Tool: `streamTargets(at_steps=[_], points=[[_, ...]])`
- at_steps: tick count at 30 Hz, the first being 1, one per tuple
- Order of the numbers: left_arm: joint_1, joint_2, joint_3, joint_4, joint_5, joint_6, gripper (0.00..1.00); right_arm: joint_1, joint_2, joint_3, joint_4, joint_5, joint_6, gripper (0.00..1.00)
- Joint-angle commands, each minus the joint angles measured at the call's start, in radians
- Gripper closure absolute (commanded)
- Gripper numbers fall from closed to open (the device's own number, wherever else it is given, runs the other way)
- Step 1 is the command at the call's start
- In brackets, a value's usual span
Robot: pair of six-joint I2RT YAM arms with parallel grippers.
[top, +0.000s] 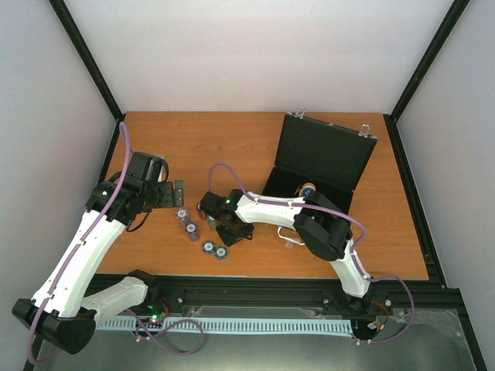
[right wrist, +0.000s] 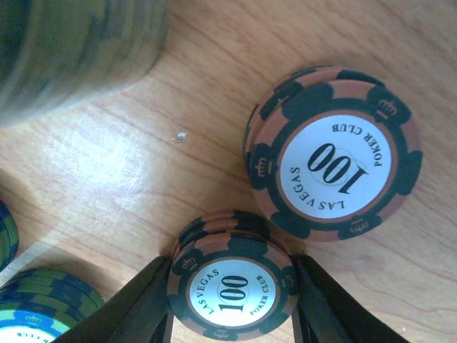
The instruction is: Pack up texas hold em set
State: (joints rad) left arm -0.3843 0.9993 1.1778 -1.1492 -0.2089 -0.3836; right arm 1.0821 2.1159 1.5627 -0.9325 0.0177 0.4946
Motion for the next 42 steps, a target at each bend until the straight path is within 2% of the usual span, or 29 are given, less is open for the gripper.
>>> streamTargets(at_steps=[1, 15, 22, 33, 38, 42], points=[[-0.004, -0.009, 0.011, 0.008, -0.006, 0.013, 0.0, -0.009, 0.005, 0.008, -0.009, 0.007, 0.01, 0.72], [-0.004, -0.01, 0.005, 0.009, -0.007, 0.012, 0.0, -0.053, -0.074, 0.02, -0.037, 0.008, 0.036, 0.75], [-0.004, -0.016, 0.002, 0.013, -0.003, 0.012, 0.0, -0.092, -0.11, 0.094, -0.086, 0.006, 0.042, 0.75], [-0.004, -0.037, -0.051, 0.083, 0.106, 0.026, 0.0, -0.19, -0.157, 0.108, -0.108, 0.054, 0.025, 0.75], [-0.004, -0.027, -0.052, 0.093, 0.109, 0.019, 0.0, -0.252, -0.182, 0.093, -0.105, 0.075, 0.005, 0.75], [-0.004, -0.042, -0.102, 0.16, 0.194, 0.02, 0.02, -0.28, -0.211, 0.059, -0.074, 0.123, -0.005, 0.75]])
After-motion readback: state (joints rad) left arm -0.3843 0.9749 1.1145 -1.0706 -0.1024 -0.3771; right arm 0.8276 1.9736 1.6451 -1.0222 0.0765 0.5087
